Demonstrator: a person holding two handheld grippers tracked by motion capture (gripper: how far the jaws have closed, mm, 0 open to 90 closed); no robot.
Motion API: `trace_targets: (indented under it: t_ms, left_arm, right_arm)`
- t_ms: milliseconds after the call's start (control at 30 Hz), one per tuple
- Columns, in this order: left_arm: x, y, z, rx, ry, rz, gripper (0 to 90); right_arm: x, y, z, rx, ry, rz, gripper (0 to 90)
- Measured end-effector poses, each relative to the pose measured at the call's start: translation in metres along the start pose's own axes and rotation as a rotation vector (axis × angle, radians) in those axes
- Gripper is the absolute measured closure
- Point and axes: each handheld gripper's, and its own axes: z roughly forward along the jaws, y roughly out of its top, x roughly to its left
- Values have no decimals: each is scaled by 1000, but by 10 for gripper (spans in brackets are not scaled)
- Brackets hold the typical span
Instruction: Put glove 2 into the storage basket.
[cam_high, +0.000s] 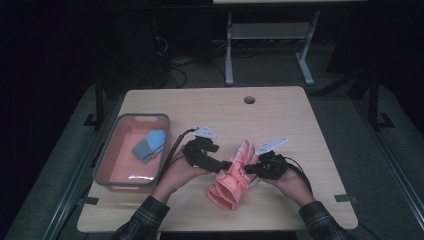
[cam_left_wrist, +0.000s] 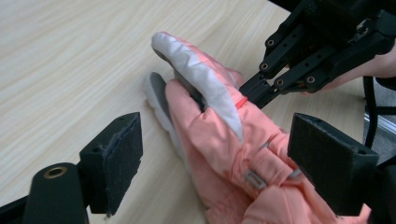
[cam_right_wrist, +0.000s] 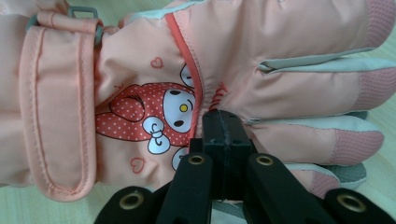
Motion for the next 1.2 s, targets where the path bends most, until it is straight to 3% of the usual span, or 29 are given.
trace_targets:
  t_ms: [100, 233, 367, 533, 667, 800, 1200]
  left_arm:
    - [-2, 1, 12, 27, -11, 11, 151]
    - [-2, 2, 26, 31, -31, -11, 148]
    - [0, 1, 41, 67, -37, -8, 144]
    - [6, -9, 58, 121, -64, -49, 143]
    - [14, -17, 67, 130, -123, -123, 130]
    - [21, -23, 74, 160, -179, -169, 127]
    - [20, -21, 79, 176, -221, -157, 138]
  right_arm:
    - [1, 0, 1, 10, -4, -3, 900]
    - [1, -1, 2, 10, -8, -12, 900]
    - [1, -1, 3, 13, -12, -12, 900]
    - [3, -1, 3, 19, -13, -10, 900]
    - [3, -2, 4, 25, -15, -22, 900]
    - [3, -2, 5, 24, -18, -29, 900]
    - [4, -3, 7, 26, -13, -22, 900]
